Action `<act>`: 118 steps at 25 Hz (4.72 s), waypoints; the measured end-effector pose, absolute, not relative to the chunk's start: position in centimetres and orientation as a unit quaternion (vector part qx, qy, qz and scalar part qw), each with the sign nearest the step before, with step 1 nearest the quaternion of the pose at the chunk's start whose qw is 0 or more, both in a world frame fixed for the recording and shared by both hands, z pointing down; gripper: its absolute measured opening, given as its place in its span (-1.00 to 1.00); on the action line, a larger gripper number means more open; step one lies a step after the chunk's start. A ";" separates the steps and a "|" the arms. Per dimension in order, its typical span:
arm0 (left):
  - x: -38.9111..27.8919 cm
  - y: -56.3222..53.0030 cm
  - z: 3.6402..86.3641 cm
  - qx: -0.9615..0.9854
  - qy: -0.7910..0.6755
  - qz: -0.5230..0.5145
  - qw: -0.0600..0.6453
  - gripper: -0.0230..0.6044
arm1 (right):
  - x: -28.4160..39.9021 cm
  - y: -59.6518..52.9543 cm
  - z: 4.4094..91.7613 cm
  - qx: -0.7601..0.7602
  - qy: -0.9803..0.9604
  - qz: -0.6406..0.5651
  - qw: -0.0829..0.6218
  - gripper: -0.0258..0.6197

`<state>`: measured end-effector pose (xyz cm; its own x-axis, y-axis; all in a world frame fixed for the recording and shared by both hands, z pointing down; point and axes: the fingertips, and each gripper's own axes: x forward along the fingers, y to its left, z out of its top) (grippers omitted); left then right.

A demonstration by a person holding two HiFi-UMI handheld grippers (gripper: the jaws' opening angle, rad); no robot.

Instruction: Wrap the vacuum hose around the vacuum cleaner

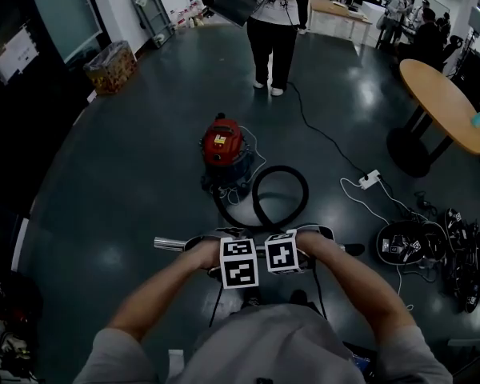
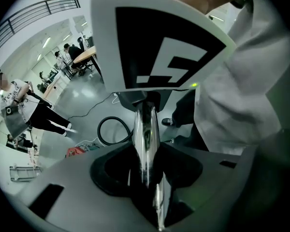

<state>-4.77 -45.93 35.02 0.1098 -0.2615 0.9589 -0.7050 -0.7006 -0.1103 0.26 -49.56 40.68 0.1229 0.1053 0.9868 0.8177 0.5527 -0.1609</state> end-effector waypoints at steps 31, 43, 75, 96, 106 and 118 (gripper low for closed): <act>4.0 -51.9 37.1 0.636 -0.499 0.503 0.305 -0.36 | 7.9 -66.3 31.5 -0.231 -0.850 -0.226 0.416 -0.25; 5.7 -54.1 38.0 0.591 -0.583 0.442 0.340 -0.36 | 10.9 -67.2 32.1 -0.178 -0.932 0.100 0.301 -0.25; 4.6 -47.7 37.3 0.568 -0.680 0.288 0.364 -0.37 | -1.3 -54.6 36.6 -0.076 -0.789 0.579 0.191 -0.03; 7.3 -41.3 33.9 0.671 -0.640 0.239 0.289 -0.51 | -1.0 -52.4 36.8 0.064 -0.819 0.542 0.177 -0.45; 4.8 -36.6 32.5 0.672 -0.623 0.215 0.338 -0.51 | -4.2 -53.9 35.6 0.078 -0.852 0.498 0.142 -0.45; 5.6 -33.7 30.4 0.697 -0.573 0.269 0.336 -0.51 | -6.2 -58.3 36.5 0.089 -0.876 0.453 0.140 -0.45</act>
<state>5.59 -33.72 30.36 0.1981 -0.6189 0.7601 -0.9801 -0.1173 0.1600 -6.18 -58.30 36.54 -0.9452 -0.0294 0.3251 -0.2823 0.5734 -0.7691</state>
